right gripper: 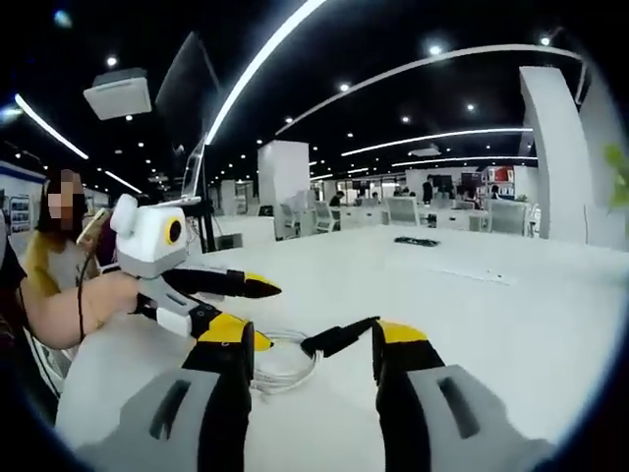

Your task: Peel open the Velcro strap on the desktop, arrange the wired earphones neatly onto it, and close the Velcro strap to secure them.

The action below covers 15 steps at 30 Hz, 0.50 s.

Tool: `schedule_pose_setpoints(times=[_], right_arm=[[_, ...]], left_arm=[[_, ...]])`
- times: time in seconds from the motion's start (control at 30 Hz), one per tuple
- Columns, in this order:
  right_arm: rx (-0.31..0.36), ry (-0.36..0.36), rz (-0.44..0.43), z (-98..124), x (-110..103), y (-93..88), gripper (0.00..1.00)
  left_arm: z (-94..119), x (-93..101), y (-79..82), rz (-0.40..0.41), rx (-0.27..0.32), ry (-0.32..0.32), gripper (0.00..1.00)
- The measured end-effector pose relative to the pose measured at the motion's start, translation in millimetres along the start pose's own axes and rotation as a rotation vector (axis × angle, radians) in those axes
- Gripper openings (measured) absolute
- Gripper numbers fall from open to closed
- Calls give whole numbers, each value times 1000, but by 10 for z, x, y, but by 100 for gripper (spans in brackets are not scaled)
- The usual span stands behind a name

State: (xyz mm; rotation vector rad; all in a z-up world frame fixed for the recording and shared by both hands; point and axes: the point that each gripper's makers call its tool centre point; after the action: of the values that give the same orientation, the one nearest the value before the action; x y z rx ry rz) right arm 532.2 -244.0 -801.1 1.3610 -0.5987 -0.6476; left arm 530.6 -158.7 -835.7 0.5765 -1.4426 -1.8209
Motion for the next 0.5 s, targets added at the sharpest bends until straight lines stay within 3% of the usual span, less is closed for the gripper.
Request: schedule_pose_setpoints(times=[0.1,0.27,0.5], right_arm=[[8,-7,-12,57,2,35,55],[66,-35,-26,170,27,175,68],[136,-48,-54,349,19,305,71]], left_arm=[[28,61,28,-6,-5,-14,76],[127,131,130,9,43,-16,79],[194,204,232,-4,85,-4,84]])
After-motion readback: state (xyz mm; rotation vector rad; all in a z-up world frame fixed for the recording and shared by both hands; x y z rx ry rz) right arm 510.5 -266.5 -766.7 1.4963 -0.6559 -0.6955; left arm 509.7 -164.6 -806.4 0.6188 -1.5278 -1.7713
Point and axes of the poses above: the point that each gripper's makers call its tool centre point, and the gripper's own axes: z roughly backward along the fingers, x roughly to its right, y roughly out of its top, and after that the axes turned 14 degrees about -y, right-handed
